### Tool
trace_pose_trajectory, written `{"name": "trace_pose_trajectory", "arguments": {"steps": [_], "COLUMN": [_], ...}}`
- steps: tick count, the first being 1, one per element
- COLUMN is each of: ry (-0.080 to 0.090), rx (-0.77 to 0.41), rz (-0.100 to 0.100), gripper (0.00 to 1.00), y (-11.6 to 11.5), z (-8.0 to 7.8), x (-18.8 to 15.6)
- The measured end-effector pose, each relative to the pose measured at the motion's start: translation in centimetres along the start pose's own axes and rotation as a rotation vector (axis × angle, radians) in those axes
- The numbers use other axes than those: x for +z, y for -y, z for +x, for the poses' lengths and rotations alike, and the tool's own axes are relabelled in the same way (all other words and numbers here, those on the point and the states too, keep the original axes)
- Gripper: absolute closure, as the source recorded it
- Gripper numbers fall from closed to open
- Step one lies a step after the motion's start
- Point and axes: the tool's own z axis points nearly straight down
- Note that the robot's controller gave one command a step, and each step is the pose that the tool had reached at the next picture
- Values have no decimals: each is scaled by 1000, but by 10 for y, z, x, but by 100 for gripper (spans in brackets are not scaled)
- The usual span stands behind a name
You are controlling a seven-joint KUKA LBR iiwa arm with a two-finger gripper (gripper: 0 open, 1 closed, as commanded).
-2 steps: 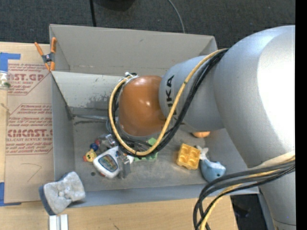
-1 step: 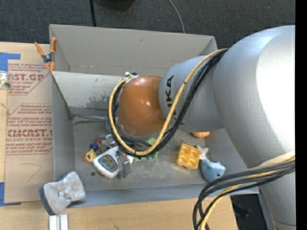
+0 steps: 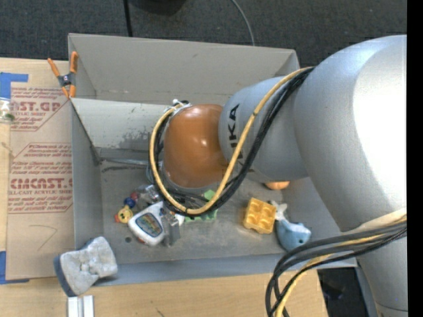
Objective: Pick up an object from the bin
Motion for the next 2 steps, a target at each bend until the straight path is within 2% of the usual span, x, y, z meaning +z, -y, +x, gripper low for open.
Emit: {"name": "trace_pose_trajectory", "arguments": {"steps": [1,2], "ry": [27,27], "rx": [-249,-249], "rz": [4,3], "gripper": [100,100], "y": [1,1], "z": [6,6], "x": [2,2]}}
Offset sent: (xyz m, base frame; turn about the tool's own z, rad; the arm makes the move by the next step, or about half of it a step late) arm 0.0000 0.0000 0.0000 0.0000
